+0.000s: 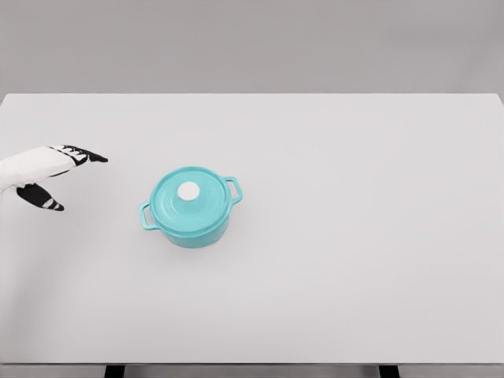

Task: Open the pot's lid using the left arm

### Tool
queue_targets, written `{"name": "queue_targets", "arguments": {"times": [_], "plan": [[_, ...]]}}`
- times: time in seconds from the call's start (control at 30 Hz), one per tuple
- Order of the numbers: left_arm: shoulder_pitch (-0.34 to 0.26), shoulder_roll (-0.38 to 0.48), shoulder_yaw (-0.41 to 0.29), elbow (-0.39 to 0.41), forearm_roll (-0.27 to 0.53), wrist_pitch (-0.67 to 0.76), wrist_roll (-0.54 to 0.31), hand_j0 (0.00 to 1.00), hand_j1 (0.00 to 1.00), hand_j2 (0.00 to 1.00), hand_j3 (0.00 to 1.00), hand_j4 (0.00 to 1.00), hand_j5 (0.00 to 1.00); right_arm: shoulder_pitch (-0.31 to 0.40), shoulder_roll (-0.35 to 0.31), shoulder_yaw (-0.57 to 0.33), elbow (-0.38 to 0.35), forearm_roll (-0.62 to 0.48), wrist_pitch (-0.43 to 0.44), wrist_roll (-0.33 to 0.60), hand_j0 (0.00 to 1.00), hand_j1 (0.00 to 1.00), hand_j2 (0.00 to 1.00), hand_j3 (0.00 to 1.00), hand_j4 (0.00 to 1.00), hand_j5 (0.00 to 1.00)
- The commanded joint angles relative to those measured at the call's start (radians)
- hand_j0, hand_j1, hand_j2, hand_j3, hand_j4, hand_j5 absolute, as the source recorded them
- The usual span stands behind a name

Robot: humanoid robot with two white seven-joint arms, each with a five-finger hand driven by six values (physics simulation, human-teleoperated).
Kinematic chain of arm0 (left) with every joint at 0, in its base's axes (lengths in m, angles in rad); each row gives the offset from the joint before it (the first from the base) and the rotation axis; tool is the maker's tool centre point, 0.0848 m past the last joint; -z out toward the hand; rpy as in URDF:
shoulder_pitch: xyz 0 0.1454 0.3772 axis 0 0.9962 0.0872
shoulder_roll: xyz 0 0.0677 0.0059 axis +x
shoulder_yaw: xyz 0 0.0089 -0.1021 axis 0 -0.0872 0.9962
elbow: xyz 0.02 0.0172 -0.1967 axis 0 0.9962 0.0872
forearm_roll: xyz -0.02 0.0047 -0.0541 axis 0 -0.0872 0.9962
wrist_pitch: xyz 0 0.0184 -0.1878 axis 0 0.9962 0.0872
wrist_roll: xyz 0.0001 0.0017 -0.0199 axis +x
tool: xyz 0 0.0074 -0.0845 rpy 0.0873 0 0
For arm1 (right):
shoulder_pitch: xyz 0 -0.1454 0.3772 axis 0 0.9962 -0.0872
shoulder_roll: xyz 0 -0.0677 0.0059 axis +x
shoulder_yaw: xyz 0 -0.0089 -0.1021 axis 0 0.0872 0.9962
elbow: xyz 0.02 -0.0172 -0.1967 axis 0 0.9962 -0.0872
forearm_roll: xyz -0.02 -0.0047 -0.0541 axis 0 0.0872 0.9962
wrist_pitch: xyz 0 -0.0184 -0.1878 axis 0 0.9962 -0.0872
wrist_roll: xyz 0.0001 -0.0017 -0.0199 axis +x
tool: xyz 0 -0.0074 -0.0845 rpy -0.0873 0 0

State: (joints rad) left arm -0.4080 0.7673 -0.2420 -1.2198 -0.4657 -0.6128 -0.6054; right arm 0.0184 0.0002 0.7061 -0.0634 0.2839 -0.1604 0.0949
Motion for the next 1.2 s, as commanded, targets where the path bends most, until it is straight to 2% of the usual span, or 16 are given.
{"name": "queue_targets", "arguments": {"times": [0.0, 0.2, 0.37, 0.43, 0.47, 0.5, 0.53, 0.57, 0.6, 0.63, 0.67, 0.7, 0.87, 0.97, 1.17], "plan": [[0.0, -0.008, -0.002, -0.004, -0.001, 0.002, -0.005, 1.0, 1.0, 1.0, 1.0, 1.0, 1.0, 0.0, 0.0, 0.0, 0.001, 0.0, -0.001, 0.002, 1.0, 1.0, 1.0, 1.0, 1.0, 1.0], [-0.002, -0.008, -0.003, -0.007, -0.001, 0.002, -0.005, 1.0, 1.0, 1.0, 1.0, 1.0, 1.0, 0.006, 0.0, 0.001, 0.001, 0.0, 0.001, -0.004, 1.0, 1.0, 1.0, 1.0, 1.0, 1.0], [-0.02, -0.008, -0.014, -0.04, 0.016, 0.002, -0.005, 1.0, 1.0, 1.0, 1.0, 1.0, 1.0, 0.006, 0.0, 0.001, 0.001, 0.0, 0.001, -0.004, 1.0, 1.0, 1.0, 1.0, 1.0, 1.0], [-0.175, 0.024, -0.238, -0.026, 0.211, 0.002, -0.005, 1.0, 1.0, 1.0, 1.0, 1.0, 1.0, 0.006, 0.0, 0.001, 0.001, 0.0, 0.001, -0.004, 1.0, 1.0, 1.0, 1.0, 1.0, 1.0], [-0.254, 0.04, -0.4, -0.03, 0.213, 0.002, -0.005, 1.0, 1.0, 1.0, 1.0, 1.0, 1.0, 0.006, 0.0, 0.001, 0.001, 0.0, 0.001, -0.004, 1.0, 1.0, 1.0, 1.0, 1.0, 1.0], [-0.368, 0.041, -0.508, -0.029, 0.208, 0.002, -0.005, 1.0, 1.0, 1.0, 1.0, 1.0, 1.0, 0.006, 0.0, 0.001, 0.001, 0.0, 0.001, -0.004, 1.0, 1.0, 1.0, 1.0, 1.0, 1.0], [-0.429, 0.052, -0.526, -0.04, 0.208, 0.002, -0.005, 1.0, 1.0, 1.0, 1.0, 1.0, 1.0, 0.006, 0.0, 0.001, 0.001, 0.0, 0.001, -0.004, 1.0, 1.0, 1.0, 1.0, 1.0, 1.0], [-0.439, 0.046, -0.526, -0.041, 0.209, 0.002, -0.005, 1.0, 1.0, 1.0, 1.0, 1.0, 1.0, 0.006, 0.0, 0.001, 0.001, 0.0, 0.001, -0.004, 1.0, 1.0, 1.0, 1.0, 1.0, 1.0], [-0.454, 0.026, -0.522, -0.102, 0.213, 0.002, -0.005, 1.0, 1.0, 1.0, 1.0, 1.0, 1.0, 0.006, 0.0, 0.001, 0.001, 0.0, 0.001, -0.004, 1.0, 1.0, 1.0, 1.0, 1.0, 1.0], [-0.462, 0.024, -0.523, -0.17, 0.213, 0.002, -0.005, 1.0, 1.0, 1.0, 1.0, 1.0, 1.0, 0.006, 0.0, 0.001, 0.001, 0.0, 0.001, -0.004, 1.0, 1.0, 1.0, 1.0, 1.0, 1.0], [-0.46, 0.035, -0.526, -0.271, 0.213, 0.002, -0.005, 1.0, 1.0, 1.0, 1.0, 1.0, 1.0, 0.006, 0.0, 0.001, 0.001, 0.0, 0.001, -0.004, 1.0, 1.0, 1.0, 1.0, 1.0, 1.0], [-0.456, 0.035, -0.53, -0.311, 0.213, 0.002, -0.005, 1.0, 1.0, 1.0, 1.0, 1.0, 1.0, 0.006, 0.0, 0.001, 0.001, 0.0, 0.001, -0.004, 1.0, 1.0, 1.0, 1.0, 1.0, 1.0], [-0.451, 0.027, -0.553, -0.346, 0.257, 0.002, -0.005, 1.0, 1.0, 1.0, 1.0, 1.0, 1.0, 0.006, 0.0, 0.001, 0.001, 0.0, 0.001, -0.004, 1.0, 1.0, 1.0, 1.0, 1.0, 1.0], [-0.41, 0.033, -0.56, -0.371, 0.257, 0.002, -0.005, 1.0, 1.0, 1.0, 1.0, 1.0, 1.0, 0.006, 0.0, 0.001, 0.001, 0.0, 0.001, -0.004, 1.0, 1.0, 1.0, 1.0, 1.0, 1.0], [-0.387, 0.024, -0.562, -0.374, 0.251, 0.002, -0.005, 1.0, 1.0, 1.0, 1.0, 1.0, 1.0, 0.006, 0.0, 0.001, 0.001, 0.0, 0.001, -0.004, 1.0, 1.0, 1.0, 1.0, 1.0, 1.0]]}}
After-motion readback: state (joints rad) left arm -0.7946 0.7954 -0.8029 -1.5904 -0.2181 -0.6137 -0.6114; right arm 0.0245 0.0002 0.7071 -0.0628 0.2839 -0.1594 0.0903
